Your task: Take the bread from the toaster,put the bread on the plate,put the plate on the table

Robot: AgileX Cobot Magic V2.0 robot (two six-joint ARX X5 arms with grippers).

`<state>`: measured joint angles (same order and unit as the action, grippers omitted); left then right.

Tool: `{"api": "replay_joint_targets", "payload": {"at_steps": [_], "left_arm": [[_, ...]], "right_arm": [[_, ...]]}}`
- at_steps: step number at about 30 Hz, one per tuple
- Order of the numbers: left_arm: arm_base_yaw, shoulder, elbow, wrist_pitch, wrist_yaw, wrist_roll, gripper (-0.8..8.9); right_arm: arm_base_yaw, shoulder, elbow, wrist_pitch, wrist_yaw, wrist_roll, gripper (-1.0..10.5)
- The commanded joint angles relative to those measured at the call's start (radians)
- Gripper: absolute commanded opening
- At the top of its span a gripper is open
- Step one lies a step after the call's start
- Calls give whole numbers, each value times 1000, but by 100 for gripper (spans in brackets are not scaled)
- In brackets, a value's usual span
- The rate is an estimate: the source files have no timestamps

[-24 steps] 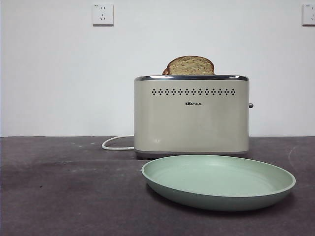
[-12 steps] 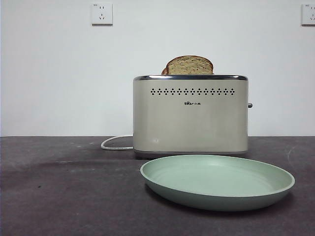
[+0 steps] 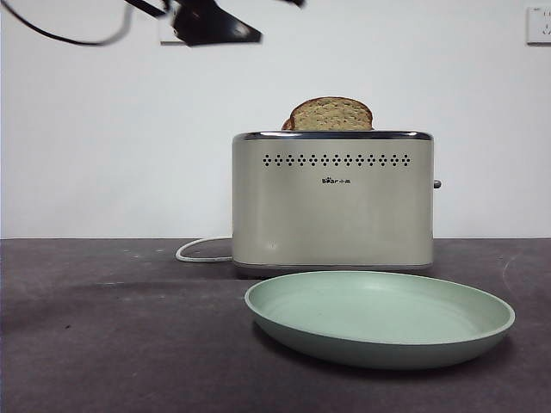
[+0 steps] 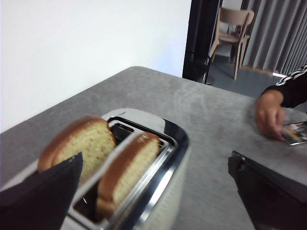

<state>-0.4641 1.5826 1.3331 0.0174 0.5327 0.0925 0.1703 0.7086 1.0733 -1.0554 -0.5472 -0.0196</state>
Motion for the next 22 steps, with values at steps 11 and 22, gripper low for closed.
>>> {"api": "replay_joint_targets", "payload": {"at_steps": [11,22], "left_arm": [[-49,289,183,-8,-44,111,537],[-91,312,183,-7,-140,121,-22]], "right_arm": [[2,-2,2,-2,0,-8,566],[2,-2,2,-2,3,-8,565]]}}
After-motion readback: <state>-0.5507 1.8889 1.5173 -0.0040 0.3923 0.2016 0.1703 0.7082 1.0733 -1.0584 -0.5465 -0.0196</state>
